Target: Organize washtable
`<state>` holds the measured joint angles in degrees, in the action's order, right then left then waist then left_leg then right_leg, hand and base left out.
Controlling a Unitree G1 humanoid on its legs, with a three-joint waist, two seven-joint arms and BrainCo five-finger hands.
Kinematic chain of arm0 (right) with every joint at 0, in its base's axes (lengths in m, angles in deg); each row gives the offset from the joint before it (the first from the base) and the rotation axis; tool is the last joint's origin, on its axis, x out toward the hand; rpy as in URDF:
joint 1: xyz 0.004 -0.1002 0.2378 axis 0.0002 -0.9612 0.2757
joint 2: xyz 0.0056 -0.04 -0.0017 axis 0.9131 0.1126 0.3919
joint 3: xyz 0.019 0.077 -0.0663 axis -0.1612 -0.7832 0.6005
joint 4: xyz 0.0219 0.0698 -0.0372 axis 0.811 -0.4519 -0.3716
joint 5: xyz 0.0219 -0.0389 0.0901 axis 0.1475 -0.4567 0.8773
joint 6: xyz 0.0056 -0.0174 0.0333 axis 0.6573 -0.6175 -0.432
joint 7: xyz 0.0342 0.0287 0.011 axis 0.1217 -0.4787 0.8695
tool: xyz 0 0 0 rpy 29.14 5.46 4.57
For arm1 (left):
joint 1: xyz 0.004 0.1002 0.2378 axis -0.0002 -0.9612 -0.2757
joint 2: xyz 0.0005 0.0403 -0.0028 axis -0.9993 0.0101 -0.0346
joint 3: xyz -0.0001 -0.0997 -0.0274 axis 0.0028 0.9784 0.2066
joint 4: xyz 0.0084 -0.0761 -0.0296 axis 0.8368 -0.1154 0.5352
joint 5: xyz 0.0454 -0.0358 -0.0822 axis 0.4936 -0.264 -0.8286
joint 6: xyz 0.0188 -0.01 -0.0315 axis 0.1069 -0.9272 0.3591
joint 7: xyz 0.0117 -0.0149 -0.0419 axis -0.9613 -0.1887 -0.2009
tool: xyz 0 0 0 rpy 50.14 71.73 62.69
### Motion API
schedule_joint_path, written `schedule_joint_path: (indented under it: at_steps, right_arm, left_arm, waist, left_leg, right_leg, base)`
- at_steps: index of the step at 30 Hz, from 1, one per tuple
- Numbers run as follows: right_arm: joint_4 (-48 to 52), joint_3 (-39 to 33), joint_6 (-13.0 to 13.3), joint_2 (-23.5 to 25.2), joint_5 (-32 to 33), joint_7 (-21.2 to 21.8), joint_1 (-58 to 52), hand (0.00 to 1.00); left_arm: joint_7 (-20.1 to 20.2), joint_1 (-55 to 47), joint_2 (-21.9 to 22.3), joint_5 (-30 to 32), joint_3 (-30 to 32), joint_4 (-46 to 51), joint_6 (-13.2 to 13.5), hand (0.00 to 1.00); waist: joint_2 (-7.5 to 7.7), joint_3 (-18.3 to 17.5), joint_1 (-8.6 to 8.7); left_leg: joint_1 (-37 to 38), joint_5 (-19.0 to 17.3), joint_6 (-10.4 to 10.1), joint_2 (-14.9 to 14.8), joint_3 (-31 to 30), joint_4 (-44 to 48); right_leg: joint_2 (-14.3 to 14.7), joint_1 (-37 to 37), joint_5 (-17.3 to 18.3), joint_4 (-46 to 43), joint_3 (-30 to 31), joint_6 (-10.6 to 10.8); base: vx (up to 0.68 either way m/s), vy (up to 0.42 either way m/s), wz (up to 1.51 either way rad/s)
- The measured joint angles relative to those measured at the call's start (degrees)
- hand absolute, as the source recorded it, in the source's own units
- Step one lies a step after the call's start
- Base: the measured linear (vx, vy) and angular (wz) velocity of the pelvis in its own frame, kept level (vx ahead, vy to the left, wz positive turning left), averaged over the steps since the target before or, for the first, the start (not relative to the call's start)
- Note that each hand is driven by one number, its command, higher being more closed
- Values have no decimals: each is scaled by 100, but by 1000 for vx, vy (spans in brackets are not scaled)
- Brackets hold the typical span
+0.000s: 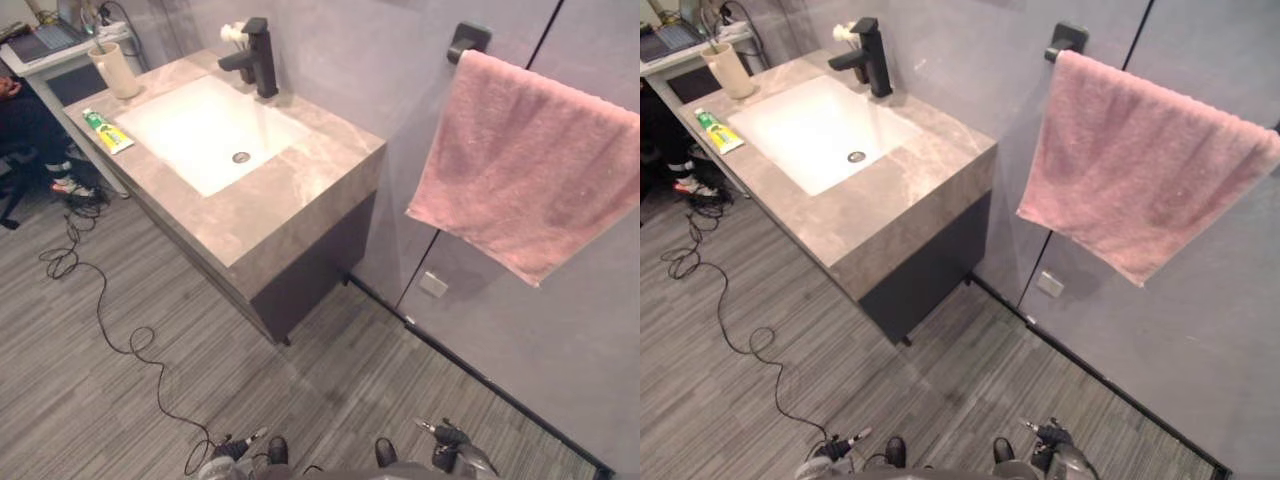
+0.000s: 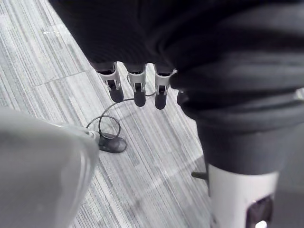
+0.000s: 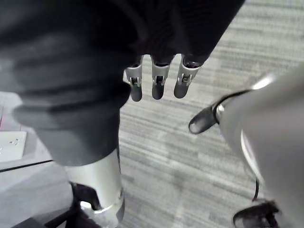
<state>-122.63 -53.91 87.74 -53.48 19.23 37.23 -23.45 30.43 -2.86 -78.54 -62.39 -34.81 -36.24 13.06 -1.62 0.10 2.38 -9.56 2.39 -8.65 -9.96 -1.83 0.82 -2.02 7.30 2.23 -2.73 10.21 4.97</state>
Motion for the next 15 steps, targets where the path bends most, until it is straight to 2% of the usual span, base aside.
schedule_joint_path:
  at_steps: [6, 7, 8, 9, 10, 11, 12, 13, 14, 15]
  right_arm:
    - [-4, 20, -3, -190, -97, -59, -4, 0]
    - [-7, 4, -7, -204, -97, -68, 21, 0]
    - [-14, -23, -14, -210, -96, -68, -15, 0]
    - [-58, -358, -23, -94, -135, -73, -48, 0]
    - [-99, -769, -13, 89, -143, -87, -40, 0]
    - [-90, -912, -4, 151, -143, -77, -41, 0]
    - [-48, -1008, 4, 172, -144, -77, -67, 0]
    - [-31, -1016, 15, 168, -157, -75, -192, 0]
    - [62, -1027, 39, 101, -195, -76, -348, 0]
    - [79, -1088, 25, 73, -194, -77, -386, 0]
  left_arm:
    - [-5, 146, -78, -8, -209, 32, 48, 0]
    - [-10, 101, -70, -6, -206, 39, 50, 0]
    - [-11, 71, -73, -5, -206, 53, 54, 0]
    - [-12, 137, -165, -3, -146, 17, 71, 0]
    - [-14, 225, -279, -2, -75, 26, 72, 0]
    - [-13, 190, -308, 0, -22, 25, 56, 0]
    - [-11, 58, -289, 4, 97, 22, 51, 0]
    - [-14, -192, -233, 23, 138, -27, 42, 0]
    - [-2, -313, -192, 46, 134, -149, 22, 0]
    - [3, -325, -182, 51, 134, -228, -1, 0]
  waist:
    - [-121, 238, -7]
    - [-240, 319, 1]
    - [-395, 357, 15]
    - [-245, 369, 184]
    - [29, 440, 166]
    - [140, 487, 165]
    - [182, 482, 157]
    - [175, 435, 179]
    - [-13, 263, 193]
    - [-91, 213, 242]
  left_leg:
    - [-132, 424, -5, -62, -354, -210]
    - [-154, 578, 51, -112, -443, -358]
    - [-135, 707, 130, -149, -663, -613]
    - [-204, 300, 521, -108, -638, -661]
    - [-688, -73, 728, 82, -72, 661]
    - [-979, -219, 834, 143, 114, 1952]
    - [-1046, -506, 796, 143, 335, 3191]
    - [-827, -824, 696, -6, 524, 4331]
    - [-568, -893, 688, -191, 494, 4885]
    - [-392, -874, 661, -337, 490, 4917]
  right_leg:
    - [93, -38, -44, -104, -449, -93]
    - [173, -28, 4, -262, -542, -123]
    - [327, 28, 143, -445, -556, -279]
    - [376, -5, 117, -302, -641, -530]
    - [26, 8, -38, -292, -1013, -430]
    - [-122, -4, -48, -352, -1114, -432]
    - [-194, -30, -61, -417, -1196, -442]
    - [-203, -114, -77, -392, -1254, -433]
    - [-184, -112, -96, -391, -1351, -403]
    - [-188, -95, -110, -417, -1443, -382]
  base:
    - [-176, -32, 44]
    - [-193, -71, 57]
    - [-183, -110, 126]
    - [-111, -77, 151]
    - [-112, -66, 152]
    - [-110, -37, 79]
    - [-99, -30, 31]
    - [-87, 47, 22]
    - [-62, 96, 32]
    - [-52, 164, 63]
